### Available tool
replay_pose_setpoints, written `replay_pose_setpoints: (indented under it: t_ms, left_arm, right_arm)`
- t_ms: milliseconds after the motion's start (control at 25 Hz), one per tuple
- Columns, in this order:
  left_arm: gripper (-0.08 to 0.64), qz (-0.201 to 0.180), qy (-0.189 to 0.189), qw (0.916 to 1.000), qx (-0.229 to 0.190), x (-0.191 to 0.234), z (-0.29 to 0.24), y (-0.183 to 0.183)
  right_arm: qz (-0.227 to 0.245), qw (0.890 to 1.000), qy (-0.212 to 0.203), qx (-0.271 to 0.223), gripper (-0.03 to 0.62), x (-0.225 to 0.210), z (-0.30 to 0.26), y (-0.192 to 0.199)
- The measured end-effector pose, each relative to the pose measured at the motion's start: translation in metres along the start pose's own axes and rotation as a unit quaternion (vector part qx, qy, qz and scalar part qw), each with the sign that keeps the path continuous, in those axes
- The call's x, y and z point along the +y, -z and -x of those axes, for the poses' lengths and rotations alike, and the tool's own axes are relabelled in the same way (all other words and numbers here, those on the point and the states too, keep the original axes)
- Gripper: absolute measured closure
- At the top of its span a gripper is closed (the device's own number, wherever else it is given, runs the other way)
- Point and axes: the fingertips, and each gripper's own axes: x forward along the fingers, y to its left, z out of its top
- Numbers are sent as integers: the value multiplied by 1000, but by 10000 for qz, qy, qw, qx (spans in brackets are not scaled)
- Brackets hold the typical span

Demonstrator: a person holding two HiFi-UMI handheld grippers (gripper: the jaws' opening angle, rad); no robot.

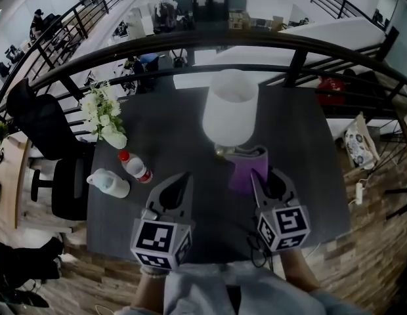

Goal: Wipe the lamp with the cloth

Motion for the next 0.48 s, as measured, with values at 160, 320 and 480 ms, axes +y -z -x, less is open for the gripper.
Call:
replay_pose_setpoints:
  t_ms: [160, 320, 480]
  left_arm:
    - [551, -4, 19, 10000, -1, 0, -1, 0]
    - [551, 5, 39, 10000, 10, -1, 0, 1]
    - [551, 15, 72, 9999, 72, -4, 0, 4]
  right_arm:
    - [-33, 10000, 34, 1, 499, -1, 1, 2]
    - [-60, 10000, 32, -23, 499, -1, 1, 0]
    - [-72, 10000, 37, -22, 499, -1, 2, 0]
